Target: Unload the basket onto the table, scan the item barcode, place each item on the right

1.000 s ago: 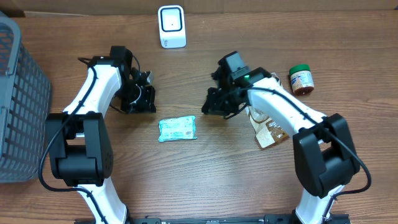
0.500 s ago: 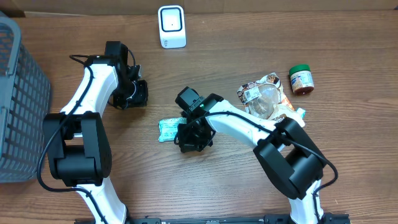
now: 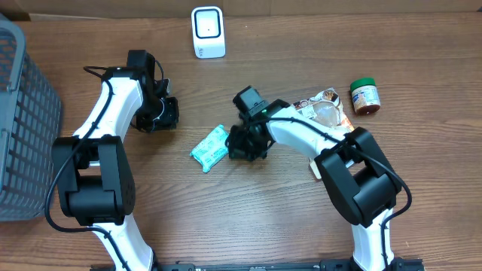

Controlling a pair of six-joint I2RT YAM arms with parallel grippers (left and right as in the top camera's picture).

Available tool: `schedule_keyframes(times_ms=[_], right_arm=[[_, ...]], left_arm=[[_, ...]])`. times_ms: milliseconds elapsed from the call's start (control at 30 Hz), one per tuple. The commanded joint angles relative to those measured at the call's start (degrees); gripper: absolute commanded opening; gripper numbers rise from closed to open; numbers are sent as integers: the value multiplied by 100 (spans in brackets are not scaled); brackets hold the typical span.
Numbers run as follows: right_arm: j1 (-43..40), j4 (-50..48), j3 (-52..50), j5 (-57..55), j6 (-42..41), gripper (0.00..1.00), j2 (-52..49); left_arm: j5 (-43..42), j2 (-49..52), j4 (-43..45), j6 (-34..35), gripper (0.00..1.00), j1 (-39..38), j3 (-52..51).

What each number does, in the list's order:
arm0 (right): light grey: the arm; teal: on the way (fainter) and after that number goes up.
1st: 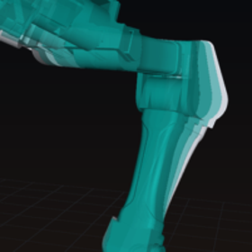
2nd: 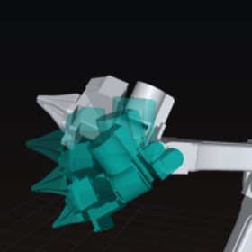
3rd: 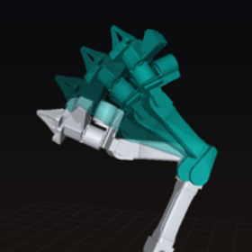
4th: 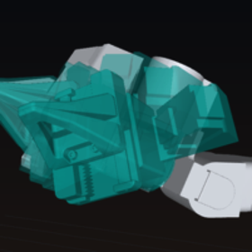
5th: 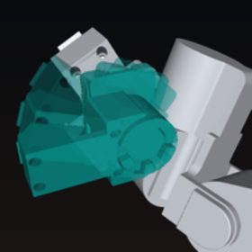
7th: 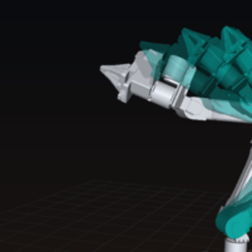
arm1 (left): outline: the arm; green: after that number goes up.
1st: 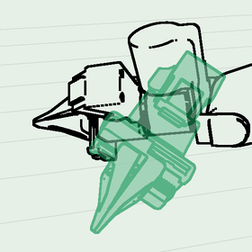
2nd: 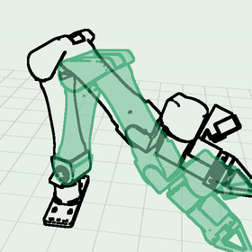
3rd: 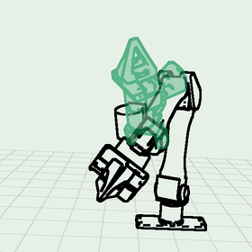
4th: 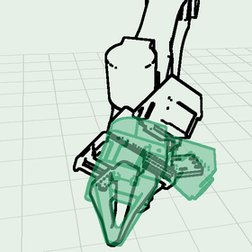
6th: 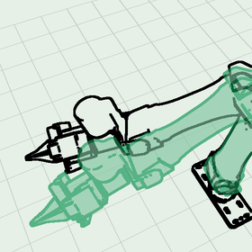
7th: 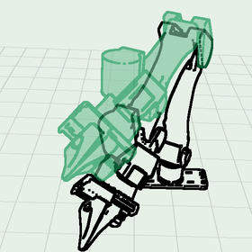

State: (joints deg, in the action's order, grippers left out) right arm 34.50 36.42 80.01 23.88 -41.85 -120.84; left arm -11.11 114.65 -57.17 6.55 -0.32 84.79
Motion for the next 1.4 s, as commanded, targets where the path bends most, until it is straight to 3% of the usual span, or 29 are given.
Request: schedule_keyframes(times_ms=[0,167,300,500,733,833,1100,1367], right_arm=[[-83,-579,-4,-175,-39,6,-70],[-57,-1856,-4,114,15,10,-72],[55,-2216,-4,330,293,13,-72],[-42,-1814,11,317,439,20,0],[-831,-892,76,-101,658,32,695],[-1187,-378,76,-334,651,34,800],[-1679,164,61,-396,629,36,734],[-1655,181,61,-393,629,37,734]], left_arm=[[-321,-142,9,125,9,24,74],[-651,-142,177,125,6,-129,-238],[-627,-142,393,118,8,-247,-518],[-691,-142,1056,44,10,-219,-503],[-1982,-142,1547,-1462,7,-448,-503],[-2083,-142,1545,-1917,8,-739,-503],[-817,-140,1670,-2114,6,-1742,-505],[120,-140,1628,-1775,6,-1853,-522]])
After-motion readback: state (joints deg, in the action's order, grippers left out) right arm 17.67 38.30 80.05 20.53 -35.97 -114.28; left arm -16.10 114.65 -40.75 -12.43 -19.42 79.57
